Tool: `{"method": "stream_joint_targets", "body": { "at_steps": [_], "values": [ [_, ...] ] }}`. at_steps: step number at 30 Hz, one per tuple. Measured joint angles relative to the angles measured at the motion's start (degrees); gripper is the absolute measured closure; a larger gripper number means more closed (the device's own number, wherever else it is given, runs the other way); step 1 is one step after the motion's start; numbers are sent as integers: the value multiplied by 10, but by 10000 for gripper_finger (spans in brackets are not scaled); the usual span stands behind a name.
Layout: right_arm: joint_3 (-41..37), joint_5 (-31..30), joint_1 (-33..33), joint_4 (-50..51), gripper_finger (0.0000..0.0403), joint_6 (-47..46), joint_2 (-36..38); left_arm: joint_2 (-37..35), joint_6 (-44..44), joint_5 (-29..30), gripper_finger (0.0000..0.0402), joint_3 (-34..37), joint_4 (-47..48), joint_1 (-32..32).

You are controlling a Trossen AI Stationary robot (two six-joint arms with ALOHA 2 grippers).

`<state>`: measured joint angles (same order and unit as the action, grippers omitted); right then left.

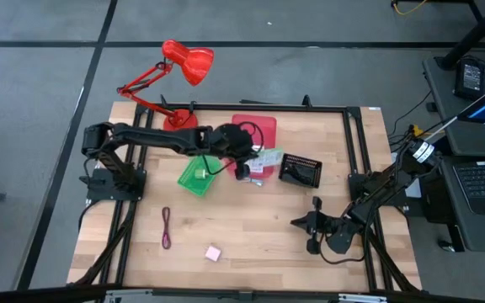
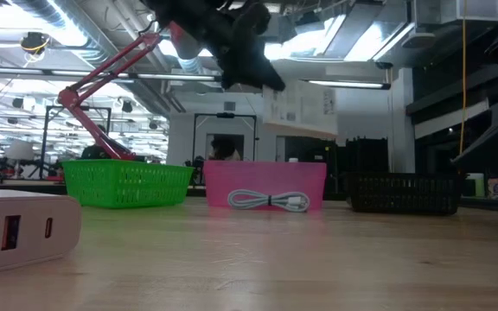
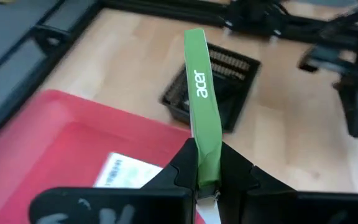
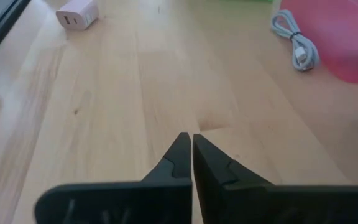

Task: Pick and place items into bin
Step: Put the card reader box into the pink bin

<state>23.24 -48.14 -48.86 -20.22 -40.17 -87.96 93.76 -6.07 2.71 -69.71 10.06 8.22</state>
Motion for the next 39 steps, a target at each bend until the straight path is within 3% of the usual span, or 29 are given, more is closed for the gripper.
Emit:
{"method": "stream_joint_targets", "body": {
  "at_steps": [11,33,39],
  "values": [
    [-1,-5,17,2,403,20,0,-16,9,49,379,0,82,47],
    [-1,17,69,-16,403,94,0,41,-3,-31,366,0,95,73],
    [-1,21,75,-15,403,94,0,41,-12,-4,351,0,96,73]
  ]
}}
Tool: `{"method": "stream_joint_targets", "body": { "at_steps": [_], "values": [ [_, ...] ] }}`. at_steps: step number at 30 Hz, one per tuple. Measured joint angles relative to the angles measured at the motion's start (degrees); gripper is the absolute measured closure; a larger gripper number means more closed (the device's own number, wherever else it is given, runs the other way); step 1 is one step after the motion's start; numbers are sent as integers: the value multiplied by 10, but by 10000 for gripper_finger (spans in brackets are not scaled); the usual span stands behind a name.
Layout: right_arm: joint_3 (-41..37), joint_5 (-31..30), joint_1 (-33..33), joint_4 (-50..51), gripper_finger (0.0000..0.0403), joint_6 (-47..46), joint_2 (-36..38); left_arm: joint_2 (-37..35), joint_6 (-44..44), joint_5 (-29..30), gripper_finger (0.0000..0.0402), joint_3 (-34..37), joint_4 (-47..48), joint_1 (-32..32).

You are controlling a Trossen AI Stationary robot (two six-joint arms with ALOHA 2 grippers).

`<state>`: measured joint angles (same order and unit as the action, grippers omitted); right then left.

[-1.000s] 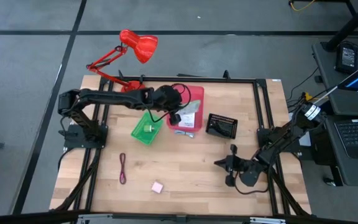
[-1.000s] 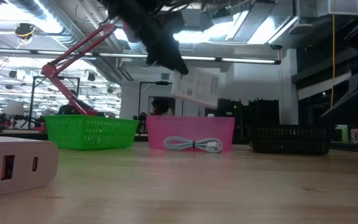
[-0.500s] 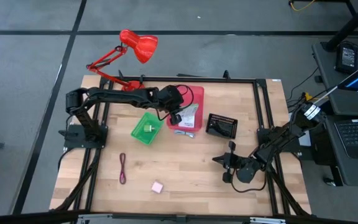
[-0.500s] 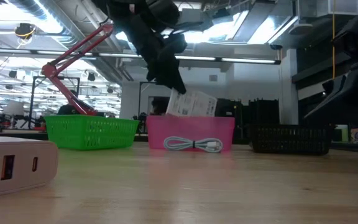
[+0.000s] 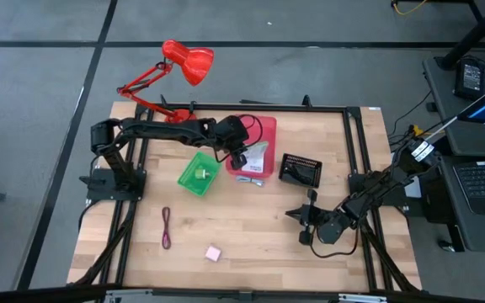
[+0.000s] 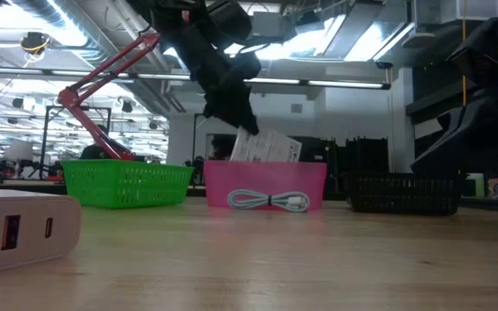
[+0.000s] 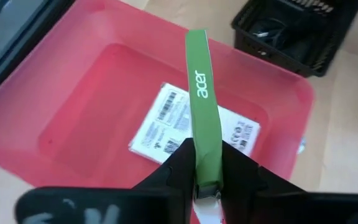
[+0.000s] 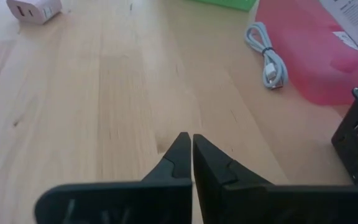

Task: Pick and place items into bin
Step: Put the card reader box into the pink bin

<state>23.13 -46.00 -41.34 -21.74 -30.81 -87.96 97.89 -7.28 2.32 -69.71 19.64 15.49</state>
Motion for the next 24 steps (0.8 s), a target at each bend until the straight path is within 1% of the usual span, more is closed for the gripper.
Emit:
{"method": "stream_joint_targets", "body": {
  "at_steps": [8,10,13,16,20,24],
  "values": [
    [0,1,0,-4,403,-1,0,0,-1,12,290,0,1,0],
    [0,2,0,-5,403,-1,0,0,1,23,278,0,1,0],
    [0,2,0,-9,403,0,0,-6,27,44,265,0,3,0],
    [0,2,0,-10,403,-1,0,-16,46,56,259,0,4,0],
    [0,2,0,-13,403,-1,0,-40,66,56,261,0,4,-8],
    [0,1,0,-13,403,-1,0,-61,85,16,270,-1,20,-24]
  ]
}}
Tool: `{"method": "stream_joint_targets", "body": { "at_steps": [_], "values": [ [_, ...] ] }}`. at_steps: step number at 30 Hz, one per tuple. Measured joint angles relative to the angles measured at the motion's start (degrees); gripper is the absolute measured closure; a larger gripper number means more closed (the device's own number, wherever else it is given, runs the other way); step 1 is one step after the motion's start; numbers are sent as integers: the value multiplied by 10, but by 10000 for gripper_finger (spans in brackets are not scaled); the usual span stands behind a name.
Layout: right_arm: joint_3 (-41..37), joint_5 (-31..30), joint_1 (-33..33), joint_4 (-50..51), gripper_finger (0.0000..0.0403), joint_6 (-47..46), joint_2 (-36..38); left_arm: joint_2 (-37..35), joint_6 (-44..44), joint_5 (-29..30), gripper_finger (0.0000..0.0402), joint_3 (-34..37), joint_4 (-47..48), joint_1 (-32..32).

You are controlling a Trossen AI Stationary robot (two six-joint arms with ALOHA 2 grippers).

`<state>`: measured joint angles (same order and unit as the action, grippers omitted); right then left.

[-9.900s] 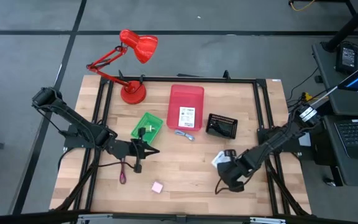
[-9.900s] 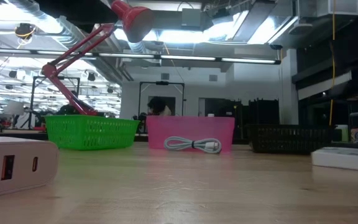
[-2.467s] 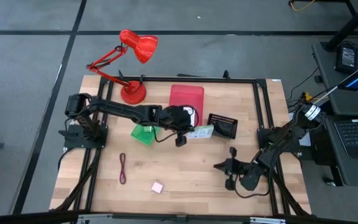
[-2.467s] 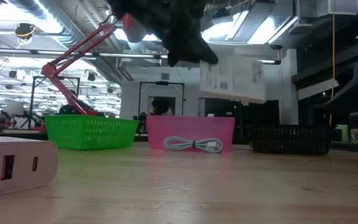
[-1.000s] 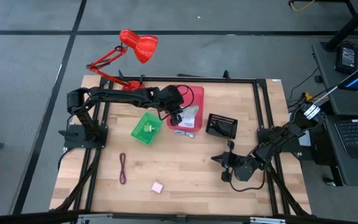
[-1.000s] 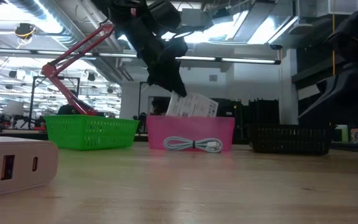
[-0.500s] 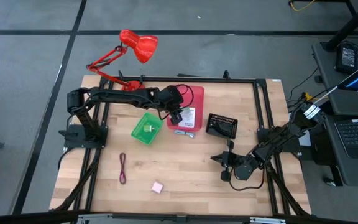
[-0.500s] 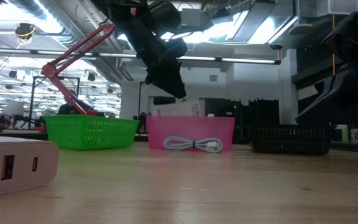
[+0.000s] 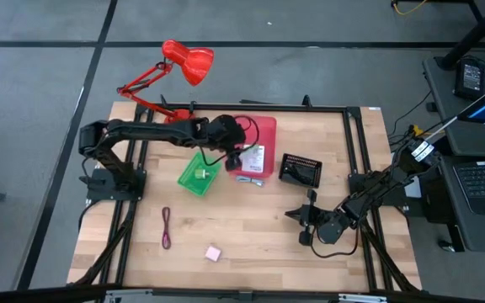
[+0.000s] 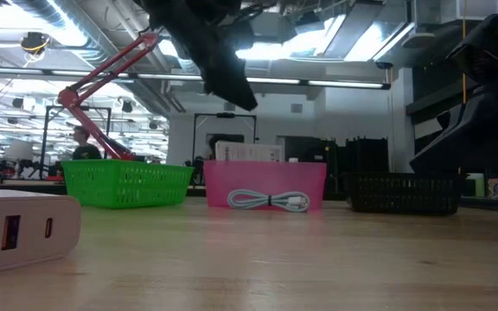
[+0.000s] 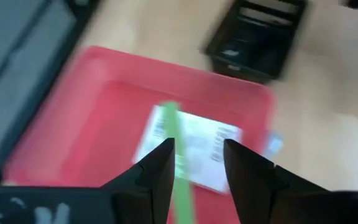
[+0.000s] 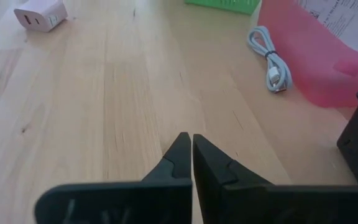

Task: Pick and place items into bin
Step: Put the card reader box into the pink bin, then put the pink charger cable into the black bin

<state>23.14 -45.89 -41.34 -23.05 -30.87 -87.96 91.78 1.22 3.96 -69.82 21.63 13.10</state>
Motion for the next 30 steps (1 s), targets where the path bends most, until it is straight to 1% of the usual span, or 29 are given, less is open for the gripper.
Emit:
{"method": "stream_joint_targets", "body": {
  "at_steps": [3,8,13,16,21,23,30],
  "values": [
    [0,0,0,-1,403,0,0,-3,1,-21,277,0,34,-13],
    [0,-1,0,-6,403,0,0,20,-9,-20,297,1,84,-26],
    [0,0,11,-12,403,1,0,49,0,-19,322,1,84,-37],
    [0,0,18,-13,403,4,0,61,0,11,337,1,85,-37],
    [0,0,21,-15,403,16,0,66,0,103,356,1,85,-32],
    [0,0,22,-15,403,16,0,66,0,125,362,1,82,-30],
    [0,0,30,-15,403,16,0,66,1,124,376,1,83,-23]
  ]
}}
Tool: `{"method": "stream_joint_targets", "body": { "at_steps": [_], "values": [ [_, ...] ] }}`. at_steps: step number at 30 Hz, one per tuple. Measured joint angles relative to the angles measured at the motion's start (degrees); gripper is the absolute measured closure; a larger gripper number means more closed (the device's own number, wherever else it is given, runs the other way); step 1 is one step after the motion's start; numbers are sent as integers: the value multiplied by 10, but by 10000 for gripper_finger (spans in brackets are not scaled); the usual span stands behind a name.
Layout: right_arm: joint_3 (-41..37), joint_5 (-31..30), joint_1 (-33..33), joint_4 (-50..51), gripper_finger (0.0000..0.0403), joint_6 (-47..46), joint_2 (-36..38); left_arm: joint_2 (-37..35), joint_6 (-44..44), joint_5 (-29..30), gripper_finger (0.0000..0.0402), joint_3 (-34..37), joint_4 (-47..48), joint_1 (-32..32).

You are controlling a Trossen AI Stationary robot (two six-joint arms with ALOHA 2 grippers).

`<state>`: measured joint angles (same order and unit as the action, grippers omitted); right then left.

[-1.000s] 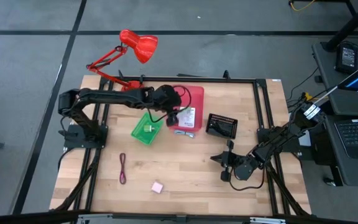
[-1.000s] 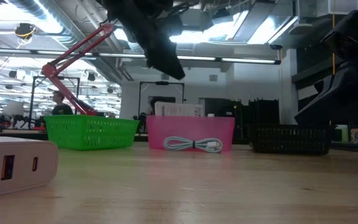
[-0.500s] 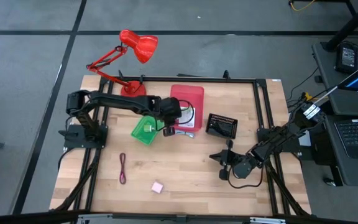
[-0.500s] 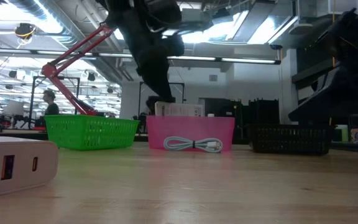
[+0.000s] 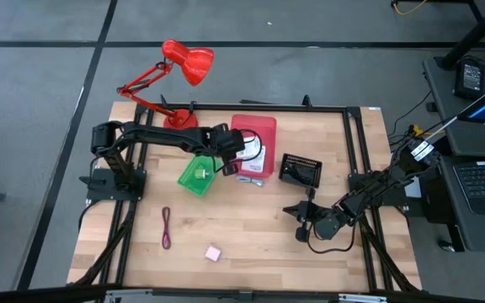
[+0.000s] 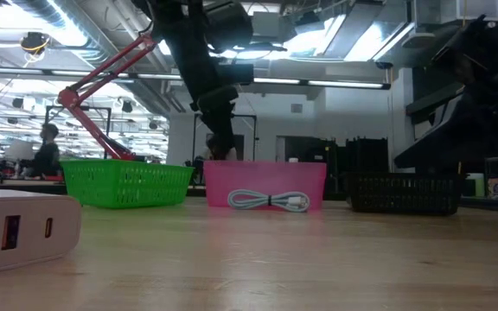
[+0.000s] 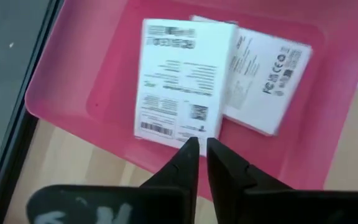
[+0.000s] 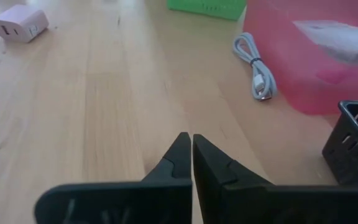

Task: Pick and place items into bin
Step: Put the pink charger cable into the black bin

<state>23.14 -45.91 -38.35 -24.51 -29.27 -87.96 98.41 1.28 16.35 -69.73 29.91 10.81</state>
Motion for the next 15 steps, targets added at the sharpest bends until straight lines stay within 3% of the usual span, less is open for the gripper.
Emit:
{"method": "stream_joint_targets", "body": {
  "at_steps": [6,11,15],
  "values": [
    [0,0,0,0,403,1,0,-20,16,-12,389,0,16,-24],
    [0,0,0,-1,403,12,0,-74,10,42,399,0,80,-74],
    [0,0,0,-1,403,13,0,-124,-47,65,399,4,119,-128]
  ]
}}
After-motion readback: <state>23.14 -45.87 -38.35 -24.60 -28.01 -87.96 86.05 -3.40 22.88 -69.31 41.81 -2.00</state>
